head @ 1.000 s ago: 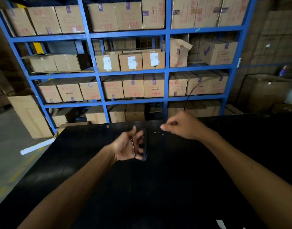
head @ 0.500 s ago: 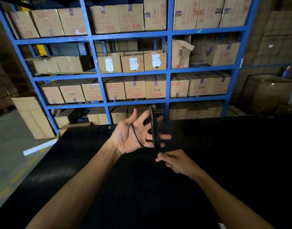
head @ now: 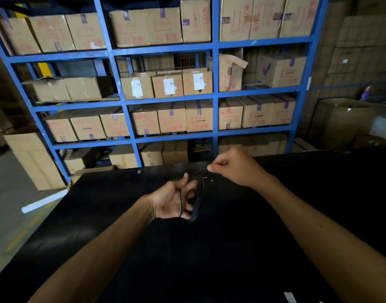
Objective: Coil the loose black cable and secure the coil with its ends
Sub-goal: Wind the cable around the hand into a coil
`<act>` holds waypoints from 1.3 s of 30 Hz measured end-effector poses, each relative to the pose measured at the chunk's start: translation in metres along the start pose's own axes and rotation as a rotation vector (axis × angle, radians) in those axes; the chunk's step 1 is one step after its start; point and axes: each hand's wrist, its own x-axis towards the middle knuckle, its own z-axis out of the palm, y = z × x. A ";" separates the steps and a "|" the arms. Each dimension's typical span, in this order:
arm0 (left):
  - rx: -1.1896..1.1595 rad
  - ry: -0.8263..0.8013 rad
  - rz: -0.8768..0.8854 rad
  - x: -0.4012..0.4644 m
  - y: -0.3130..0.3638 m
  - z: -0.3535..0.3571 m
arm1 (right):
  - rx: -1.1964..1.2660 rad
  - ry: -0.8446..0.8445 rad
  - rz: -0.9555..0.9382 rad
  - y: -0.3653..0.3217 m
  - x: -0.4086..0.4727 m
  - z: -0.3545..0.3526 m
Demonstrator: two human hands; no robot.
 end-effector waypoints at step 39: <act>-0.384 -0.692 0.237 -0.020 0.007 0.014 | 1.076 -0.064 0.361 0.009 -0.036 0.033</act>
